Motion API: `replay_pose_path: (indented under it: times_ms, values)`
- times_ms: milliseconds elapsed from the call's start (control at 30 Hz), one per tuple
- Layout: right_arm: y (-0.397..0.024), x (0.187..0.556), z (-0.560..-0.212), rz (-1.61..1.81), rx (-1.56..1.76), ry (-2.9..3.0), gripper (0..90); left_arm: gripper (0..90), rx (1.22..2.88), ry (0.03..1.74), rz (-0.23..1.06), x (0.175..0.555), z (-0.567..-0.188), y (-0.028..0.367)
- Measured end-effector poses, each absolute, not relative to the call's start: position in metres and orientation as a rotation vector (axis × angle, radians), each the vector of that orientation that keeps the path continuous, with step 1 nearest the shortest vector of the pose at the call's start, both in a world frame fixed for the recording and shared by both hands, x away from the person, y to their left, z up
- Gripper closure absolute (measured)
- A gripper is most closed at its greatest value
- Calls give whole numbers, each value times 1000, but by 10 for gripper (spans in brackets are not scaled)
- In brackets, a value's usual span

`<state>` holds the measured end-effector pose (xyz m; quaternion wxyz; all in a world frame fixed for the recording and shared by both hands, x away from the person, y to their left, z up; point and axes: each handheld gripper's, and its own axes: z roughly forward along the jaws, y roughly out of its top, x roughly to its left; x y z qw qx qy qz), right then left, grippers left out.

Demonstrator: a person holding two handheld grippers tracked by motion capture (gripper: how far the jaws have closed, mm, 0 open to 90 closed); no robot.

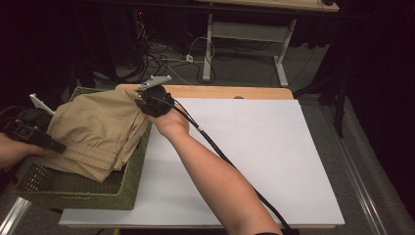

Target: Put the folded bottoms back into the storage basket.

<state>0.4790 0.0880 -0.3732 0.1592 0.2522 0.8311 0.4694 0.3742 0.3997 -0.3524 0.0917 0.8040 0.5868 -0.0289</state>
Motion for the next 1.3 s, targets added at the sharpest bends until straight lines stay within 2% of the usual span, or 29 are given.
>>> replay_pose_path:
  times_ms: [67, 133, 233, 300, 367, 567, 600, 700, 867, 933, 1167, 1300]
  values:
    - [89, 487, -386, 1299, 781, 2419, 546, 490, 2383, 1750, -70, 373, -355, 398]
    - [85, 488, -392, 1312, 806, 2406, 400, 364, 2401, 1732, -58, 371, -356, 393]
    - [77, 481, -392, 1344, 785, 2383, 254, 221, 2427, 1731, -27, 369, -354, 384]
    - [71, 474, -388, 1366, 779, 2373, 204, 126, 2433, 1745, -9, 368, -353, 379]
    - [63, 467, -384, 1388, 769, 2362, 154, 72, 2427, 1759, -6, 368, -353, 374]
    - [42, 452, -374, 1398, 752, 2317, 4, 95, 2435, 1823, -15, 378, -378, 373]
    - [39, 450, -373, 1400, 743, 2315, 4, 174, 2434, 1817, -30, 380, -383, 374]
    - [31, 447, -374, 1395, 723, 2325, 3, 292, 2442, 1819, -52, 388, -399, 377]
    - [28, 445, -377, 1381, 703, 2345, 3, 317, 2498, 1885, -97, 395, -428, 372]
    - [28, 444, -378, 1382, 684, 2346, 3, 385, 2483, 1907, -101, 397, -437, 372]
    - [32, 439, -387, 1365, 655, 2366, 4, 519, 2435, 1884, -196, 399, -454, 373]
    - [29, 436, -387, 1350, 655, 2363, 4, 530, 2347, 1891, -236, 396, -461, 381]
